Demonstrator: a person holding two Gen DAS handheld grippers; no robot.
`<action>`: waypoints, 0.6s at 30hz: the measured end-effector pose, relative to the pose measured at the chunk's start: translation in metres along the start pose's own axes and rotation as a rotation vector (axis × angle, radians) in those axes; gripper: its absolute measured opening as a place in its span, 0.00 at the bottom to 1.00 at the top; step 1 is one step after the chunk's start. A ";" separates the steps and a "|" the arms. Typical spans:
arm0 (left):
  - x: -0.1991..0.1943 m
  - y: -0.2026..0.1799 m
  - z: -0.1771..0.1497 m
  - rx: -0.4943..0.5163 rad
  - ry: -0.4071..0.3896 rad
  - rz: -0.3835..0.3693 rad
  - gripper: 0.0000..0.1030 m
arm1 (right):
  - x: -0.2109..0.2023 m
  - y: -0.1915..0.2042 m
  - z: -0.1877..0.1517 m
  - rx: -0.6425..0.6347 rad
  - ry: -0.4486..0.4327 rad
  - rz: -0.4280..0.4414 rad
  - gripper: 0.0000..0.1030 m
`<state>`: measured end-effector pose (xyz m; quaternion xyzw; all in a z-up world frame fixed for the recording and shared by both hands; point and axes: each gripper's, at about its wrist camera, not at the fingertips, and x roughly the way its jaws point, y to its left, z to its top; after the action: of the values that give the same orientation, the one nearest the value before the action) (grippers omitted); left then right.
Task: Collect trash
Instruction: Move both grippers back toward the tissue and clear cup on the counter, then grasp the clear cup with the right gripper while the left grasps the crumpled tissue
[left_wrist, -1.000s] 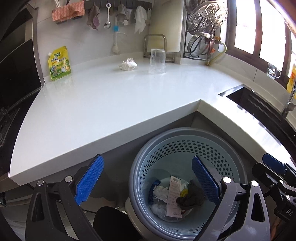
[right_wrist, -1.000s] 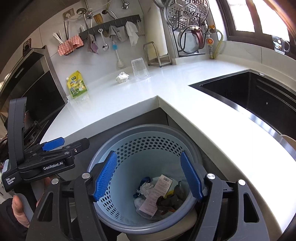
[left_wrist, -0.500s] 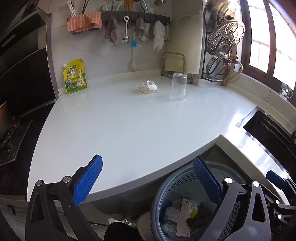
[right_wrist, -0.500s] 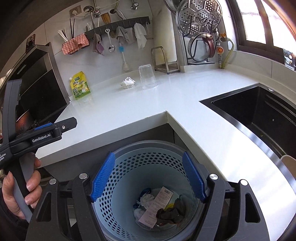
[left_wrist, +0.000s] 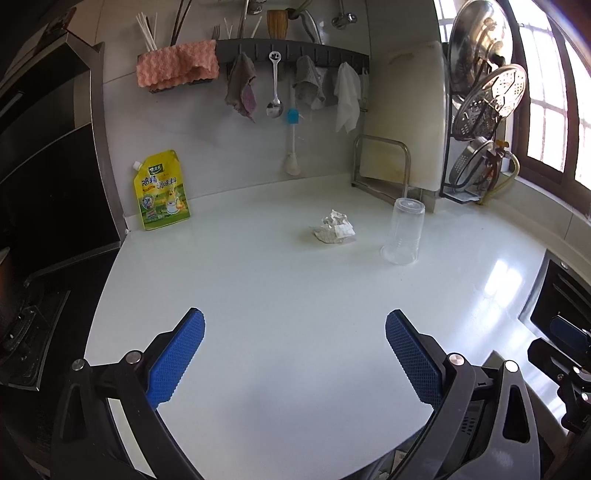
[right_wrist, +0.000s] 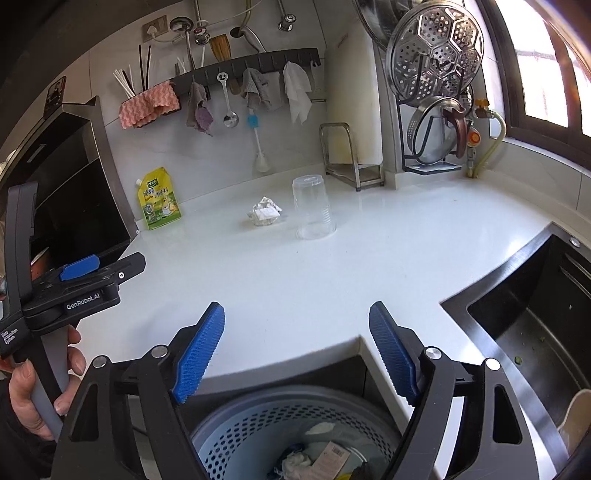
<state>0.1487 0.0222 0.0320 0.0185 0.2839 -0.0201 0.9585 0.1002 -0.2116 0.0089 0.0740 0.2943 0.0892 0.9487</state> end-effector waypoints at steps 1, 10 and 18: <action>0.007 0.003 0.007 -0.008 -0.003 0.003 0.94 | 0.010 0.000 0.008 -0.003 0.002 0.001 0.75; 0.082 0.020 0.051 -0.025 -0.002 0.043 0.94 | 0.125 -0.002 0.077 0.013 0.084 0.006 0.76; 0.148 0.029 0.060 -0.061 0.102 0.052 0.94 | 0.215 -0.004 0.104 0.033 0.177 -0.035 0.76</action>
<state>0.3064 0.0444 0.0022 -0.0021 0.3326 0.0144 0.9430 0.3343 -0.1784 -0.0245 0.0764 0.3798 0.0740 0.9189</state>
